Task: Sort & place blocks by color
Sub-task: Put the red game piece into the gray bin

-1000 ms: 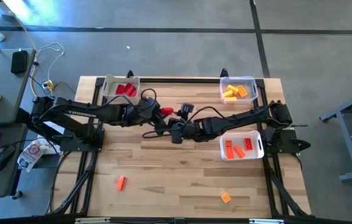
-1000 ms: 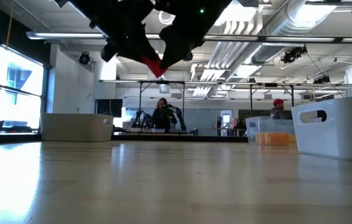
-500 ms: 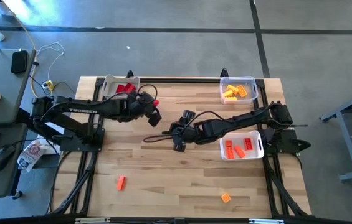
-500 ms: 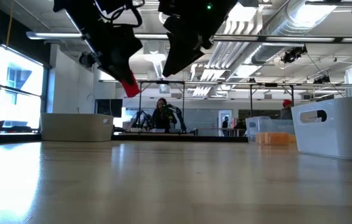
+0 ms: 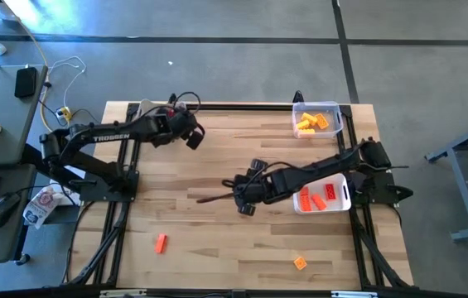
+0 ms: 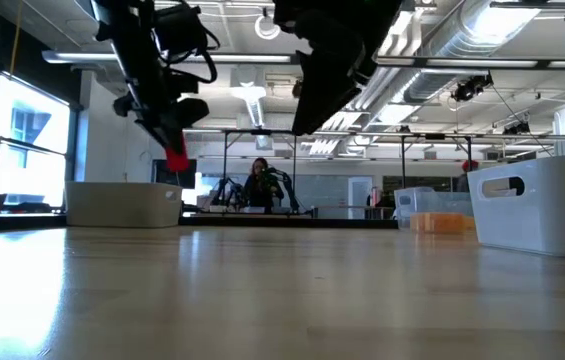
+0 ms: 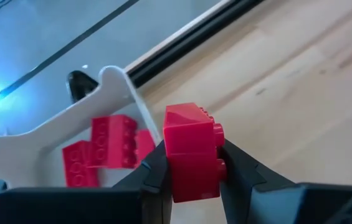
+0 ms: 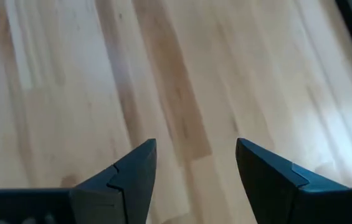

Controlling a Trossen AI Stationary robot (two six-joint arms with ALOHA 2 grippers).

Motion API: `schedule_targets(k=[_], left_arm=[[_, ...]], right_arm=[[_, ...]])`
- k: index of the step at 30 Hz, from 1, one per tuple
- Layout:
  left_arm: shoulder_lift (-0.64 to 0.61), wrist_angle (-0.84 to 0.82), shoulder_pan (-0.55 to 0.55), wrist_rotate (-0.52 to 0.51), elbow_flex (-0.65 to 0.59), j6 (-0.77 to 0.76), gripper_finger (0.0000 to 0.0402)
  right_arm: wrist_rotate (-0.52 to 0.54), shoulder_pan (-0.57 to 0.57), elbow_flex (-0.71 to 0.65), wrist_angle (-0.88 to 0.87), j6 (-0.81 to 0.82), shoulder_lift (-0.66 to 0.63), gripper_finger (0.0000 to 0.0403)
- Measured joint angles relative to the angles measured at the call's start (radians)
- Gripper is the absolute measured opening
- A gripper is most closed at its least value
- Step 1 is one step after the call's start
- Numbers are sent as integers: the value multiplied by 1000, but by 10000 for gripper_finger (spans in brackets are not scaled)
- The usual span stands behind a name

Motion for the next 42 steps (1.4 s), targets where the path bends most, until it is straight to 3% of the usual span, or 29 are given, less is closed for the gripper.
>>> schedule_targets(k=[9, 14, 22, 29, 42], left_arm=[[0, -2, 131, 1, 0, 57, 73], [-1, -5, 220, 11, 0, 97, 74], [1, -5, 342, 140, 0, 163, 75], [1, -18, 376, 224, 0, 172, 76], [2, -42, 376, 243, 0, 180, 79]], right_arm=[[-42, 56, 0, -122, 156, 0, 206], [-151, 94, -1, -202, 260, 0, 206], [-339, 175, -1, -238, 296, 0, 206], [-435, 245, -1, -238, 372, 0, 206], [-532, 386, -1, -238, 385, 0, 206]])
